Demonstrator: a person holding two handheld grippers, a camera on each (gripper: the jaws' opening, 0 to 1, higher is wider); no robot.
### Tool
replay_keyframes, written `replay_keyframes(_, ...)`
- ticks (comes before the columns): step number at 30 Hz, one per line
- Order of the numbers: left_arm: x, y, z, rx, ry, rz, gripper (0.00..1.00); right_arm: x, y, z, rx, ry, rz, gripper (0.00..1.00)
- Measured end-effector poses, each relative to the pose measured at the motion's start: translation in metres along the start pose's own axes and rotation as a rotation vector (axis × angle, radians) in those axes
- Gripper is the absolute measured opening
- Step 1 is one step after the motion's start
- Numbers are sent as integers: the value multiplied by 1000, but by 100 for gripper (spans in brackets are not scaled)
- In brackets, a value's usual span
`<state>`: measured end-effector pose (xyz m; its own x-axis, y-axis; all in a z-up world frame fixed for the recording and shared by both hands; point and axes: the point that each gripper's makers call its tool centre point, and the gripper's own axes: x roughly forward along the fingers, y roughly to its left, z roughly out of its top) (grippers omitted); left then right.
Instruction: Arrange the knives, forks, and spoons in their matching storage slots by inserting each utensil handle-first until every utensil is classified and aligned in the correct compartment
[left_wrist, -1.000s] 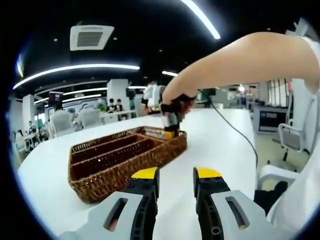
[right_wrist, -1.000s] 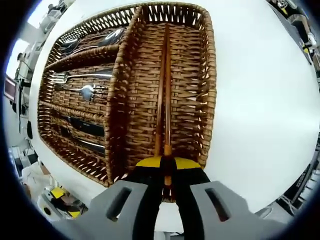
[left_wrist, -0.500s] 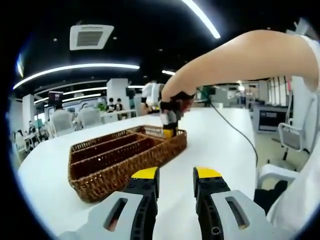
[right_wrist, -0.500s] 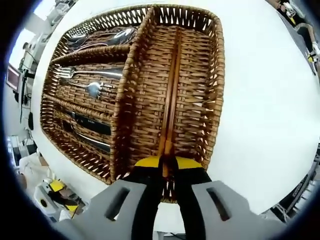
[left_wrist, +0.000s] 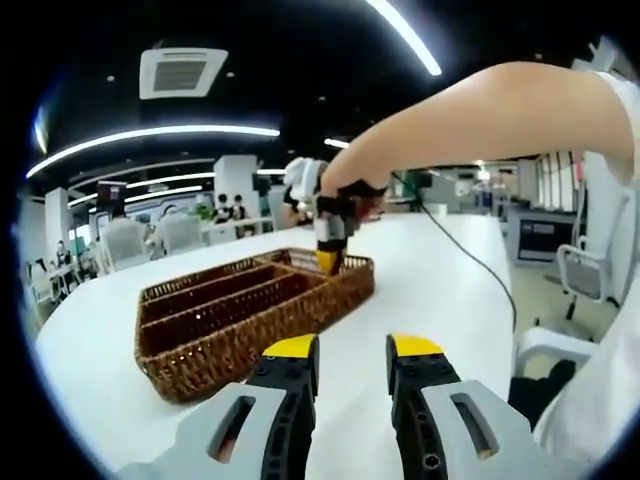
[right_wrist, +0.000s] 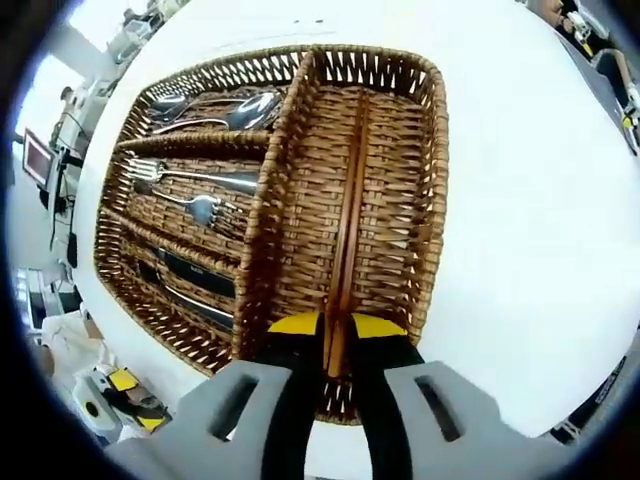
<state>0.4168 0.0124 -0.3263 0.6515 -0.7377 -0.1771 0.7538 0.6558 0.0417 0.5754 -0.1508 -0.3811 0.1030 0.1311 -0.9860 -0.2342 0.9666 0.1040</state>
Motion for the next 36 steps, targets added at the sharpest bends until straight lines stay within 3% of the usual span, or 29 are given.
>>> replay_keyframes(5,0,1,-1,-1,2,3,26,5,1,2,-2,1,-2,18)
replay_keyframes(9,0,1,-1,0,4,5,26,6,-1,11,-7,-28,-31,17)
replay_keyframes(10,0,1,-2,-2,4,5,26,6,-2,20,-11,-63,-45,17)
replay_keyframes(16,-3,5,-6,-5,13,13,26,8,-2,46,-8,-107,-27,17)
replay_keyframes(36,4,11,-13,-23,34,12,26,26,-20,91,-25,-142,-50,15)
